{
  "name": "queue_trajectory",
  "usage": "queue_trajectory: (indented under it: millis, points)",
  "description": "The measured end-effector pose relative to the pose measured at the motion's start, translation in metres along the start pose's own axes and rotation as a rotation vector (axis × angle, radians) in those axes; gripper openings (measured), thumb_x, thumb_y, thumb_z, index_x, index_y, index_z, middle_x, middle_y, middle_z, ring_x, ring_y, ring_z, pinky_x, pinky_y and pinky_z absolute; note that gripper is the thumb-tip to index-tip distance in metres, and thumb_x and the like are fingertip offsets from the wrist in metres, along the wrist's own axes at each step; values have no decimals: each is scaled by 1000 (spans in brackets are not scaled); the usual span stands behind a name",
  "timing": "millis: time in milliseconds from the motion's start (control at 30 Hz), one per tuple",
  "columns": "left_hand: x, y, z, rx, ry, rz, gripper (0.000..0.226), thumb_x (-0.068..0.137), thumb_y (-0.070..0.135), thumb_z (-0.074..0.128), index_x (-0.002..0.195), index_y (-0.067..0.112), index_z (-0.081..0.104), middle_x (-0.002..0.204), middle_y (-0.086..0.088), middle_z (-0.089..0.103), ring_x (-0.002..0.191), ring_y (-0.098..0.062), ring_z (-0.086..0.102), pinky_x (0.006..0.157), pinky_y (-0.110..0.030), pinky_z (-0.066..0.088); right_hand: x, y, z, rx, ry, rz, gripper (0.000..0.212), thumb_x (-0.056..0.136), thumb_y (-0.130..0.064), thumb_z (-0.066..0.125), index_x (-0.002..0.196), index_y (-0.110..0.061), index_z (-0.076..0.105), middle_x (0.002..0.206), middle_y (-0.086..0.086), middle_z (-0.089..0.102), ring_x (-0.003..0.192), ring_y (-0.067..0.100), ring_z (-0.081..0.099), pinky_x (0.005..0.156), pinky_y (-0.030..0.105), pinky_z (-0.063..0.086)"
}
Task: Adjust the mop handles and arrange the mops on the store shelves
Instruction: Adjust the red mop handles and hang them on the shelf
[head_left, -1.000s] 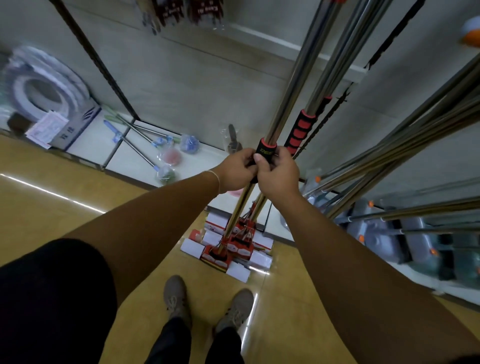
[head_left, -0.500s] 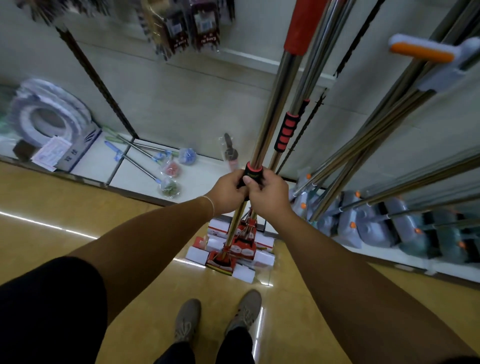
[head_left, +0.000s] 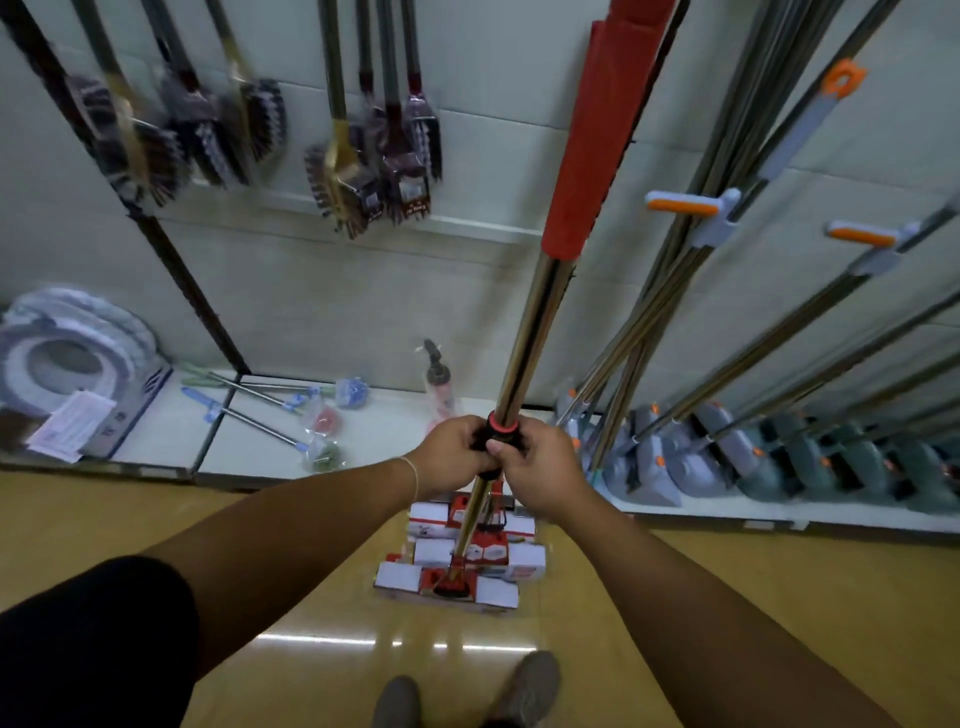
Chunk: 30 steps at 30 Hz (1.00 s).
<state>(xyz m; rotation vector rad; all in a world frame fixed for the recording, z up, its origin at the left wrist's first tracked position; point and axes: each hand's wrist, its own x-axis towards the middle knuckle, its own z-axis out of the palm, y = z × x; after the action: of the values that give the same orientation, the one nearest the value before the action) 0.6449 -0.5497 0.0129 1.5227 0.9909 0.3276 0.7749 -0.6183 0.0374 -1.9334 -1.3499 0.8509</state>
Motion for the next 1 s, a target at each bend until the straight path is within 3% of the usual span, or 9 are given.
queue_trajectory:
  millis: [67,200,300,400,567,667,733,967,1000]
  points:
    - [-4,1,0,6,-9,-1,29,86,5,69,114,4,64,98,-6,71,93,-19,68,80,-21,55,-4,-3,-1,-28,2,9,23,90,-16,68,112,-16,72,106,7,74,96,19,66,82,24,47]
    - [-6,8,1,12,-27,2,26,87,2,67,113,3,63,88,-2,69,76,-7,65,64,-12,52,-5,-6,-2,-25,16,56,22,90,-16,68,112,-16,72,105,6,74,97,19,66,86,27,50]
    - [-1,14,0,-2,-44,19,24,86,2,68,109,0,64,87,-8,70,79,-17,67,76,-26,58,-1,-7,-8,5,42,83,23,88,-19,67,111,-17,72,103,6,75,100,24,68,93,41,54]
    - [1,23,-1,-41,-65,23,18,86,3,68,104,3,64,87,-9,71,83,-21,68,83,-36,58,3,-12,-18,20,33,81,22,90,-15,67,111,-14,71,102,8,74,100,26,68,94,45,53]
    - [4,44,3,-64,-157,33,16,87,1,67,91,15,64,83,-3,71,77,-13,67,74,-27,57,-1,-16,-39,24,55,69,20,90,-14,68,109,-12,72,100,6,75,97,22,69,92,42,54]
    - [4,58,12,-52,-200,34,14,85,3,70,94,9,63,76,1,68,71,-10,64,64,-21,50,-10,-15,-58,47,57,76,20,92,-11,67,110,-8,72,95,4,73,87,17,68,87,39,55]
    - [5,72,21,-40,-210,42,16,83,3,73,96,4,62,74,-1,66,68,-10,62,62,-20,49,-18,-15,-75,29,84,60,19,91,-11,68,110,-7,72,99,5,75,94,19,69,90,40,55]
    - [9,139,71,-22,-269,101,21,78,4,77,73,14,59,74,-13,59,74,-25,58,67,-36,46,-49,-12,-154,23,173,71,19,90,-19,69,103,-5,73,96,10,76,94,23,71,86,44,57]
    - [9,150,80,-18,-280,112,22,78,5,77,73,13,58,75,-14,58,74,-25,58,67,-36,46,-55,-13,-168,36,187,70,19,90,-17,69,104,-4,73,95,9,76,91,21,71,83,40,58]
